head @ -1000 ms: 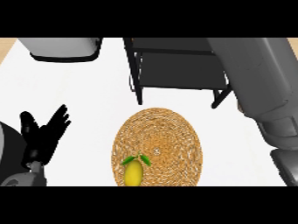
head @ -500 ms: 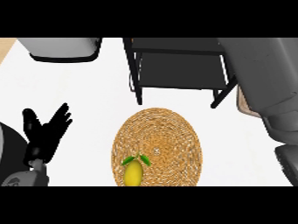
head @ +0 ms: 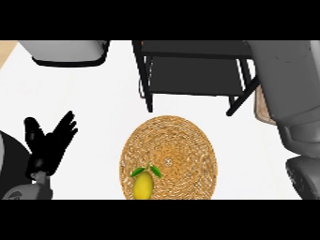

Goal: Pick the cupcake from the placemat and place it in the tiered shelf

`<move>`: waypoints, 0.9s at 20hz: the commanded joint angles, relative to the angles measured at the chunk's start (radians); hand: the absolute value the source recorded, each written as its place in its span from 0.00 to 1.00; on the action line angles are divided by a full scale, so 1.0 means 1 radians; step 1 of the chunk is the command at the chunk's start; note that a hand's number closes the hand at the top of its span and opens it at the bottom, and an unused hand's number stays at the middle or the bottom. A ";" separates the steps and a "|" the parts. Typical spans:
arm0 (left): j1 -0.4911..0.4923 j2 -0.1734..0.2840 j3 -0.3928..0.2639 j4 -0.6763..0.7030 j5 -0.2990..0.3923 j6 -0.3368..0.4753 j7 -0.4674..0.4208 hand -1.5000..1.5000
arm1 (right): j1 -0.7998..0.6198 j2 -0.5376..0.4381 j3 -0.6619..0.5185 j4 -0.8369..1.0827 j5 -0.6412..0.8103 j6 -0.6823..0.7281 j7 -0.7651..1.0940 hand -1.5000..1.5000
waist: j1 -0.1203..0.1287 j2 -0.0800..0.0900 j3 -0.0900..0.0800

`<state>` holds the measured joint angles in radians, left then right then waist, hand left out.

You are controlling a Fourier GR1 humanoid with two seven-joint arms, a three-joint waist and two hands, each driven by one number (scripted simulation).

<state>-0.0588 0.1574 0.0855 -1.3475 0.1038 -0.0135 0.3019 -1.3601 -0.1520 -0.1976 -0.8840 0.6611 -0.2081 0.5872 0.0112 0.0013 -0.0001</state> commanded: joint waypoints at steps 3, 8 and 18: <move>0.018 0.011 -0.004 -0.038 0.009 -0.021 0.025 0.50 | 0.009 0.036 -0.105 -0.020 -0.104 -0.124 -0.049 0.00 | 0.005 0.000 0.000; -0.021 -0.019 0.002 0.032 -0.020 0.024 -0.020 0.50 | -0.020 -0.074 -0.166 -0.040 -0.120 -0.163 -0.028 0.00 | -0.005 0.002 -0.001; 0.006 0.018 0.044 0.007 0.020 -0.010 -0.002 0.50 | 0.132 -0.241 -0.240 -0.249 -0.103 -0.216 0.103 0.00 | -0.022 -0.006 0.000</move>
<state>-0.0483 0.1741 0.1166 -1.3504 0.1222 -0.0311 0.3044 -1.2828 -0.3353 -0.3951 -1.0583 0.5809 -0.4160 0.6630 -0.0065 -0.0045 0.0001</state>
